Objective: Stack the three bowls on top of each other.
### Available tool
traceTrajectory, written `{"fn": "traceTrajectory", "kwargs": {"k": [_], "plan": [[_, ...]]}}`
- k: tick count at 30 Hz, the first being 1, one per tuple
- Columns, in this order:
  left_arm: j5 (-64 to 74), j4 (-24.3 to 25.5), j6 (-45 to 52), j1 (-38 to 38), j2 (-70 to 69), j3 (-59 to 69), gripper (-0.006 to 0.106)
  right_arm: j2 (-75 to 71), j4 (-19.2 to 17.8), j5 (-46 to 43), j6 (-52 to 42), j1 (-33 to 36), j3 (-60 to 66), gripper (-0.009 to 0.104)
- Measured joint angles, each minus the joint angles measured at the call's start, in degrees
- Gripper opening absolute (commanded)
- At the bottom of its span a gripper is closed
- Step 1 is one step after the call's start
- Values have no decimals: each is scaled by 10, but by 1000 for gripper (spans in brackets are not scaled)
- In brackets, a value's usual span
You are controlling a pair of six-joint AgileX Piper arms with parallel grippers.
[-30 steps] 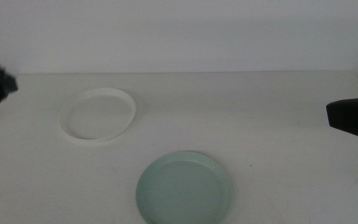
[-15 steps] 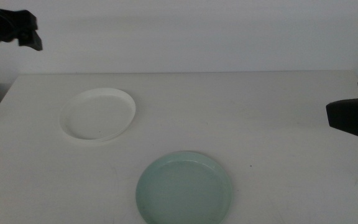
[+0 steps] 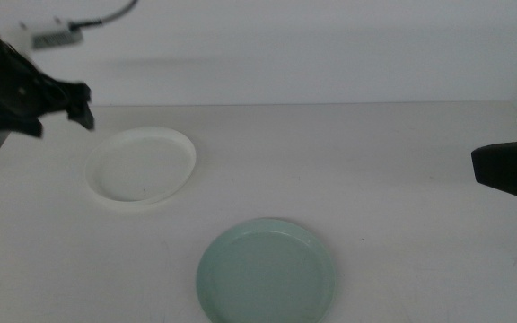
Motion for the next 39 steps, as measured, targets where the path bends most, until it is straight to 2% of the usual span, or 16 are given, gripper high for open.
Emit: {"fn": "traceTrajectory", "kwargs": {"k": [9,12,15,20,21,23,26,33,39], "plan": [[-37,-42,28,0,107,0,104,0,0,0,0,0,0,51],[-46,-49,32,0,125,-1,97,0,0,0,0,0,0,51],[-51,-51,34,0,136,-1,83,0,0,0,0,0,0,51],[-53,-51,36,0,142,-1,41,0,0,0,0,0,0,51],[-53,-51,36,0,142,-1,36,0,0,0,0,0,0,51],[-53,-51,36,0,142,-1,17,0,0,0,0,0,0,51],[-53,-51,36,0,143,-1,0,0,0,0,0,0,0,51],[-47,-57,36,0,136,-2,0,0,0,0,0,0,0,51],[-53,-66,39,0,38,62,0,0,0,0,0,0,0,51]]}}
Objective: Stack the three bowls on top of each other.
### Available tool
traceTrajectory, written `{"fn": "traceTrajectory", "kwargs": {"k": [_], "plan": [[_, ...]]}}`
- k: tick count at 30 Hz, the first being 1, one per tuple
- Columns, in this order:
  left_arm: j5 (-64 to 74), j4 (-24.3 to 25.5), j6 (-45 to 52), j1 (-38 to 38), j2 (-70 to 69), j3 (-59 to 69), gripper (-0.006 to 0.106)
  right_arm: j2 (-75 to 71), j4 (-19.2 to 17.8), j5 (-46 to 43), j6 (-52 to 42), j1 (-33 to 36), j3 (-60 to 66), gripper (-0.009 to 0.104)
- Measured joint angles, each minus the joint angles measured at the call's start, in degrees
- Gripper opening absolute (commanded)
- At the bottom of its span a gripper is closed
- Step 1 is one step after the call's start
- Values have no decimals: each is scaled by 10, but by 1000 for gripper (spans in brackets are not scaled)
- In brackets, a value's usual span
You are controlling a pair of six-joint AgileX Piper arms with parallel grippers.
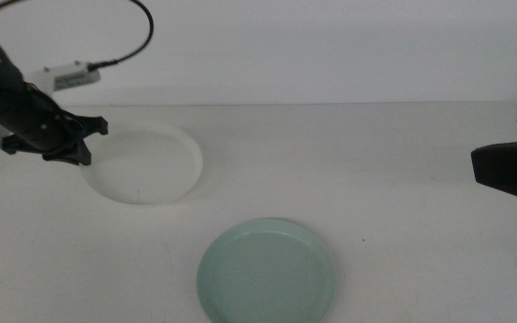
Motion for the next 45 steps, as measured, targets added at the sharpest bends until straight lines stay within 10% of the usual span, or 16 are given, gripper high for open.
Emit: {"fn": "traceTrajectory", "kwargs": {"k": [11,31,45], "plan": [[-7,-43,1,-108,-206,194,0,0,0,0,0,0,0,51],[-105,-75,-25,-291,-174,276,4,0,0,0,0,0,0,51],[-107,-77,-12,-291,-168,280,105,0,0,0,0,0,0,51]]}}
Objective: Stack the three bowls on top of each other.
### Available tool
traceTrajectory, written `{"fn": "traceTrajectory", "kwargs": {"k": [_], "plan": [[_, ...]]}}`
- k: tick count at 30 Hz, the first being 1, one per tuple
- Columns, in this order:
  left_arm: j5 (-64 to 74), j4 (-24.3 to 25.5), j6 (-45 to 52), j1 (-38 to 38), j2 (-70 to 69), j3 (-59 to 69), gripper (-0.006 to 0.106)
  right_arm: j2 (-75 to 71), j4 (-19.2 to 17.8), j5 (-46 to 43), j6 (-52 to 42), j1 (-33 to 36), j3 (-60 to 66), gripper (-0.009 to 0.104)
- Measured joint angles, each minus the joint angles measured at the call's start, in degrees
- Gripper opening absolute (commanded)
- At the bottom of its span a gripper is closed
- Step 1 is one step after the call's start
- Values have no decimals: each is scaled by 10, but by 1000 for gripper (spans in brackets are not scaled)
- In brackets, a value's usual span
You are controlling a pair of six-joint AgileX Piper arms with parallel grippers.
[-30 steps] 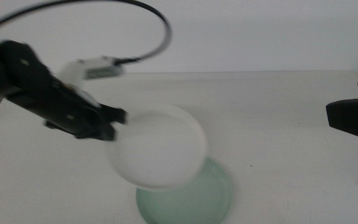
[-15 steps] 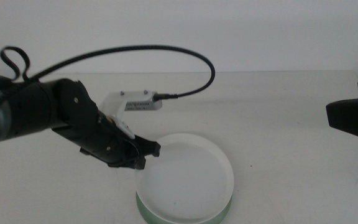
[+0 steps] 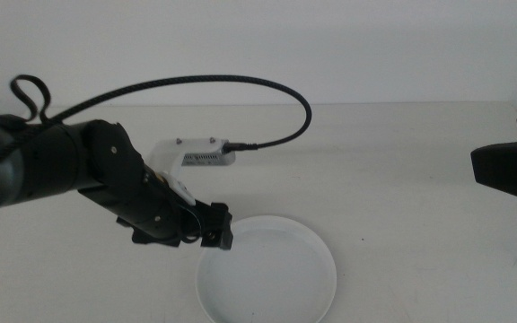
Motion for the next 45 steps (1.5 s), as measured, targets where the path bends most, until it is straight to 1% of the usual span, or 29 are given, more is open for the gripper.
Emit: {"fn": "traceTrajectory", "kwargs": {"k": [5,9,11,15,20,24,30,37,39,40,45], "plan": [[4,1,2,29,-55,-16,105,0,0,0,0,0,0,51],[6,1,3,96,-124,-26,105,0,0,0,0,0,0,51],[9,8,6,153,-178,-31,105,0,0,0,0,0,0,51],[23,32,31,210,-243,-42,105,0,0,0,0,0,0,51],[53,79,41,267,-299,-52,105,0,0,0,0,0,0,51],[61,88,35,282,-322,-52,105,0,0,0,0,0,0,51],[79,88,38,282,-341,-52,105,0,0,0,0,0,0,51],[84,88,43,283,-397,-52,105,1,-6,-9,5,0,0,51],[88,88,44,283,-409,-52,105,10,-18,-26,33,0,0,51],[93,86,46,283,-413,-52,105,18,-30,-37,53,0,0,51],[93,46,87,283,-437,-25,105,78,-114,-98,132,-7,0,51]]}}
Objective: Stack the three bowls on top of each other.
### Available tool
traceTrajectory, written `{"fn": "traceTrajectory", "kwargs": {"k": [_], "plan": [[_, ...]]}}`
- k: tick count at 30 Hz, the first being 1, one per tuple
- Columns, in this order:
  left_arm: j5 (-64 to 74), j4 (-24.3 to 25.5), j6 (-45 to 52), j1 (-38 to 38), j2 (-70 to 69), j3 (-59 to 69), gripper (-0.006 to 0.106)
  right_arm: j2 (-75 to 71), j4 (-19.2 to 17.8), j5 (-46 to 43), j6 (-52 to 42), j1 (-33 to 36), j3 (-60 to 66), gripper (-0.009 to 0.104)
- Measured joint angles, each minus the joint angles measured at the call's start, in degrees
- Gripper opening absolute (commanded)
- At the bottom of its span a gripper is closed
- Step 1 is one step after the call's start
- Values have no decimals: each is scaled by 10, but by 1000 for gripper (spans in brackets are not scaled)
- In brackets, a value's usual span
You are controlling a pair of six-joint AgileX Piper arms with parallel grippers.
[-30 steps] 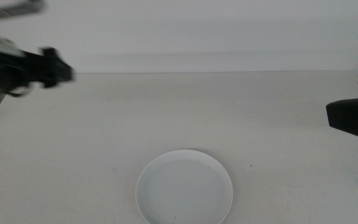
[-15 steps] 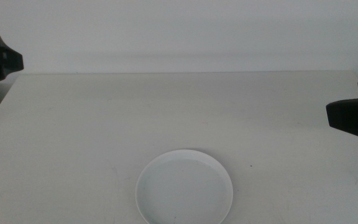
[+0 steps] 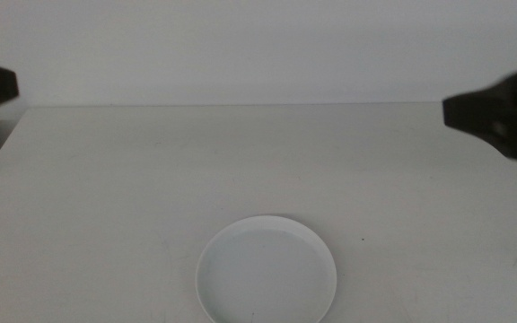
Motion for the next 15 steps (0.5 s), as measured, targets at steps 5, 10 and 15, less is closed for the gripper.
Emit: {"fn": "traceTrajectory", "kwargs": {"k": [5,10,15], "plan": [[-15,-45,44,0,-45,51,105,54,-34,-56,27,-63,0,51],[-38,-53,52,0,-106,117,105,47,-43,-76,4,-156,0,51],[-73,-76,63,0,-192,181,105,-30,-44,-75,-27,-193,37,51]]}}
